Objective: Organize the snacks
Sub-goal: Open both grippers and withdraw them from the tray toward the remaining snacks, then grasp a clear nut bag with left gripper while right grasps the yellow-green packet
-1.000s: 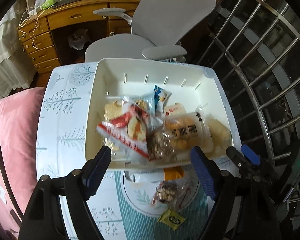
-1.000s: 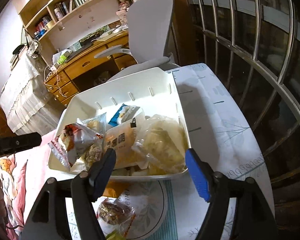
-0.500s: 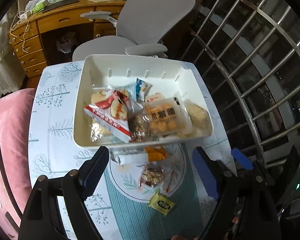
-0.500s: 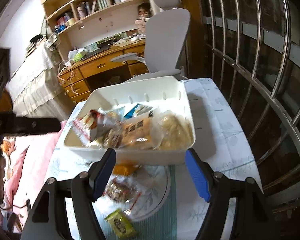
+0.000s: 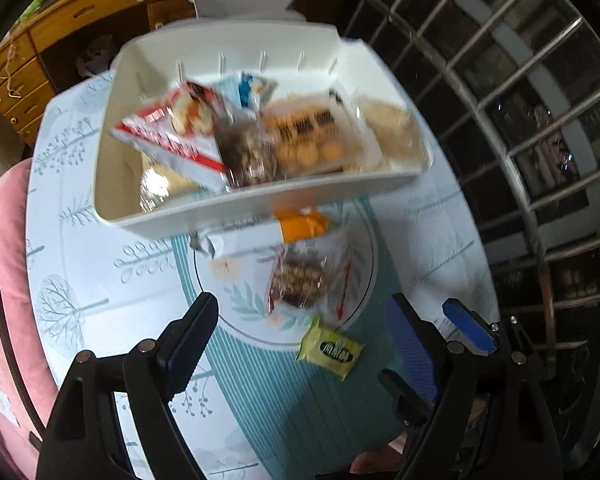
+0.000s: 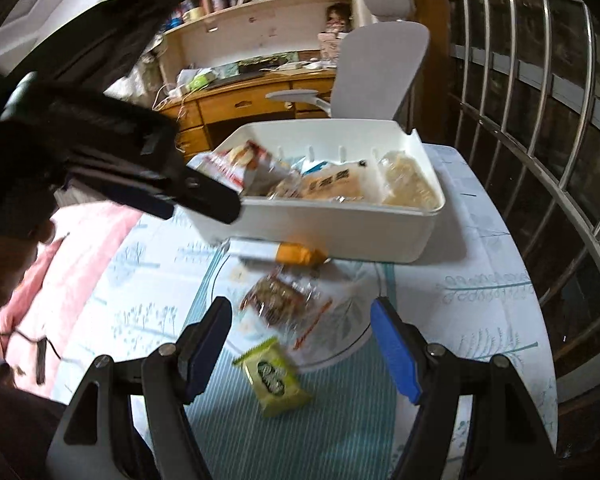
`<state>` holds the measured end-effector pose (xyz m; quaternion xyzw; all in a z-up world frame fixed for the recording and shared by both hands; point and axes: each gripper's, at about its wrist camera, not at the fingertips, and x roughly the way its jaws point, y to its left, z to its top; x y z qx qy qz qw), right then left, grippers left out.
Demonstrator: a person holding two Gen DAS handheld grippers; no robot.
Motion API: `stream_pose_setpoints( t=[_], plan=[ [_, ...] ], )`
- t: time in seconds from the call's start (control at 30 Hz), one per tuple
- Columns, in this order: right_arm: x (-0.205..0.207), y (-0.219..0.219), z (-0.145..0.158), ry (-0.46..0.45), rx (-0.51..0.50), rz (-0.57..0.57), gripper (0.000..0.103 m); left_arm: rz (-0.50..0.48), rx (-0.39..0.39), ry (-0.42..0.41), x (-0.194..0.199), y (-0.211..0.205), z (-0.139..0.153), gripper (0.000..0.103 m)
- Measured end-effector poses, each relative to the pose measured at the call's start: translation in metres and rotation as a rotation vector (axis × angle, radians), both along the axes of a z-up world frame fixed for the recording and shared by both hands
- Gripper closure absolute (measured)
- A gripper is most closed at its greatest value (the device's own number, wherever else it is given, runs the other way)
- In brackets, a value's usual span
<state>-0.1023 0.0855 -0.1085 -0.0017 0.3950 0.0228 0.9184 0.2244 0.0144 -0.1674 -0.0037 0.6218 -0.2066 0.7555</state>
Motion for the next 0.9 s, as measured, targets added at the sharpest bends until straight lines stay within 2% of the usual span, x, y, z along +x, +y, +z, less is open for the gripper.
stream_pose_setpoints(
  t=[0.2,0.37,0.53,0.77,0.9],
  plan=[
    [-0.006,0.013,-0.027,0.023,-0.067,0.051,0.031,-0.057,0.065,0.075,0.002,-0.017,-0.036,0.018],
    [-0.006,0.018,-0.053,0.068,-0.094,0.103,0.031,-0.066,0.114,0.147,0.009,-0.032,-0.069,0.018],
    [-0.006,0.022,-0.077,0.127,-0.117,0.178,0.031,-0.06,0.166,0.181,0.014,-0.043,-0.095,0.018],
    [0.0,0.025,-0.094,0.181,-0.127,0.262,0.045,-0.04,0.209,0.199,0.022,-0.052,-0.116,0.018],
    [0.001,0.026,-0.097,0.184,-0.118,0.28,0.048,-0.045,0.217,0.213,0.022,-0.056,-0.125,0.018]
  ],
)
